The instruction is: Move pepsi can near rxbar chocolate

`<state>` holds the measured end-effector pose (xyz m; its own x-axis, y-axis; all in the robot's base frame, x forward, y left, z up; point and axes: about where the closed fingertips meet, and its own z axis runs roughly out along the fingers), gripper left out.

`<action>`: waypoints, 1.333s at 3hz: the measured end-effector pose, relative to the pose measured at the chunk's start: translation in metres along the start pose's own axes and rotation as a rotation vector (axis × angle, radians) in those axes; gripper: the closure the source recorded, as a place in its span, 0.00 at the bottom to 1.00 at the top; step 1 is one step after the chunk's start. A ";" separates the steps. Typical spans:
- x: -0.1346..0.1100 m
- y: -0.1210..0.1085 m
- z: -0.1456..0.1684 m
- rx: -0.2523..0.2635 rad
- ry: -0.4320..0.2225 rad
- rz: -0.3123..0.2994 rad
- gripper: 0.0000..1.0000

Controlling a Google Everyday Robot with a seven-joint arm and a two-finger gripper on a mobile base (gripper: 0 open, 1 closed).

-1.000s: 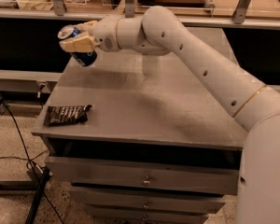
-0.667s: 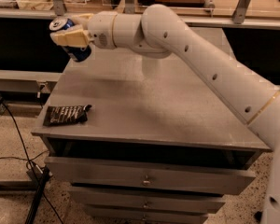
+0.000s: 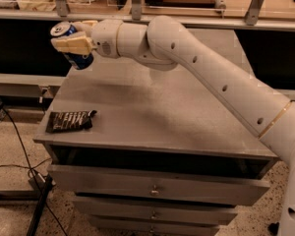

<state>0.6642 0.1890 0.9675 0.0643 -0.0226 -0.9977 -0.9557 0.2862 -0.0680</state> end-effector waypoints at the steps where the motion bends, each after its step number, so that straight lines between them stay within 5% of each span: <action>1: 0.039 -0.009 -0.023 0.066 -0.120 0.123 1.00; 2: 0.030 0.017 -0.044 0.087 -0.208 0.184 1.00; 4: 0.006 0.042 -0.064 0.088 -0.186 0.201 1.00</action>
Offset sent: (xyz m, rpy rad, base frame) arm -0.0522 -0.0515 -0.0203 0.3510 0.1460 -0.0914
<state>0.6057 0.1395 0.9587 -0.0650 0.2165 -0.9741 -0.9266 0.3492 0.1395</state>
